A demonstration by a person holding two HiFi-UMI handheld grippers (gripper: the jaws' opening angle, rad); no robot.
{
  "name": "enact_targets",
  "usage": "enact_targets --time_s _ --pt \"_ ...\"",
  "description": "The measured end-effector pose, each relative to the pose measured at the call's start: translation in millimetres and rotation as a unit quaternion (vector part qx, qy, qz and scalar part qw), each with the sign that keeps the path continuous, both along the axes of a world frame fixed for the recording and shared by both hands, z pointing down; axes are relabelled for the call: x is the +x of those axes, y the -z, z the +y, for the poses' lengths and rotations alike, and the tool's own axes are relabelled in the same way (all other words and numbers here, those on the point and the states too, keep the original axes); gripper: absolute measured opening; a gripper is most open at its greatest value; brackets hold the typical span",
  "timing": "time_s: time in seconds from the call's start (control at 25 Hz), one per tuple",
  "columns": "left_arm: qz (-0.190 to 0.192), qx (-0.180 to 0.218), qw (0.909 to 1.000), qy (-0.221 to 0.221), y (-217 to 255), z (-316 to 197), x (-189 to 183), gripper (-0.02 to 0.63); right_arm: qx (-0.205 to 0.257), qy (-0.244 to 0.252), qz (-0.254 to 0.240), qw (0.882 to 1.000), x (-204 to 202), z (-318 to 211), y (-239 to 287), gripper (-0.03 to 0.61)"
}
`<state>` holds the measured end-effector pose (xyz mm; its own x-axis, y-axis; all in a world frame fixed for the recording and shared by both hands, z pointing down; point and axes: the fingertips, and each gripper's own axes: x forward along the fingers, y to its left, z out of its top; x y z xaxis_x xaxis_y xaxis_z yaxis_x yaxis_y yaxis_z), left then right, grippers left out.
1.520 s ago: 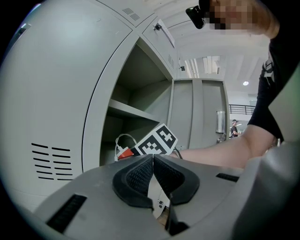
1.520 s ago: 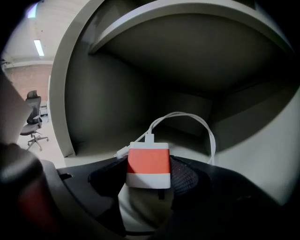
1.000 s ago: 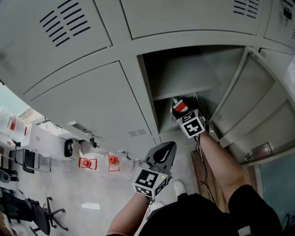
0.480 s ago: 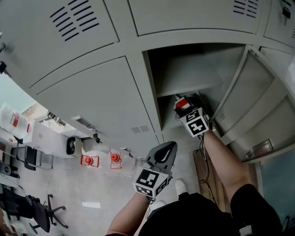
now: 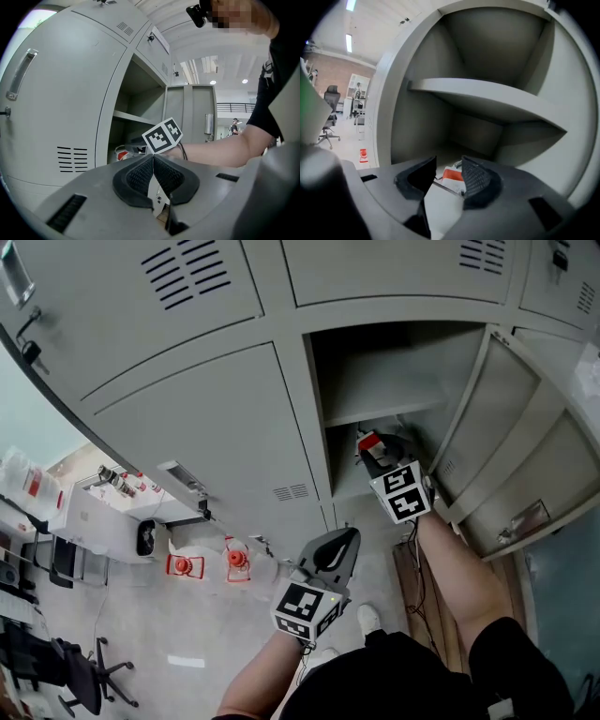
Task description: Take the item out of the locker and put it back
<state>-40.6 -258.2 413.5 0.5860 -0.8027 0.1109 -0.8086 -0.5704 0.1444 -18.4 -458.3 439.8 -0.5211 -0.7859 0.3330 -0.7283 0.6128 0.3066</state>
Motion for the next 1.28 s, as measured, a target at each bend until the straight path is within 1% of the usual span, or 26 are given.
enact_targets --time_s 0.04,0.08,0.2,0.48,0.64,1.0,1.28 --pt "0.000 0.001 1.0000 -0.001 1.2 4.1 -0.6 0.017 0.009 -0.006 -0.008 1.000 1.7 5.5 6.3 0.174" --pt "0.000 0.002 1.0000 -0.003 2.4 8.3 -1.3 0.017 0.018 -0.012 -0.016 1.000 3.6 11.0 12.0 0.053" --pt "-0.002 0.007 0.9999 -0.008 6.4 21.9 -3.7 0.017 0.030 -0.022 -0.034 0.999 7.4 29.8 23.4 0.054" --pt "0.006 0.013 0.9997 -0.017 11.2 59.2 -13.7 0.017 0.032 -0.037 -0.066 0.997 12.2 90.3 35.6 0.052" --pt "0.015 0.013 0.9996 -0.021 11.3 82.1 -23.6 0.017 0.028 -0.037 -0.085 0.995 5.8 133.5 40.6 0.052" --pt "0.021 0.008 0.9994 -0.028 1.1 131.1 -45.7 0.017 0.019 -0.037 -0.096 0.995 -9.7 227.5 32.8 0.052" --pt "0.015 0.001 0.9988 -0.046 -10.2 162.3 -49.5 0.017 0.000 -0.041 -0.103 0.994 -14.0 285.2 20.8 0.052"
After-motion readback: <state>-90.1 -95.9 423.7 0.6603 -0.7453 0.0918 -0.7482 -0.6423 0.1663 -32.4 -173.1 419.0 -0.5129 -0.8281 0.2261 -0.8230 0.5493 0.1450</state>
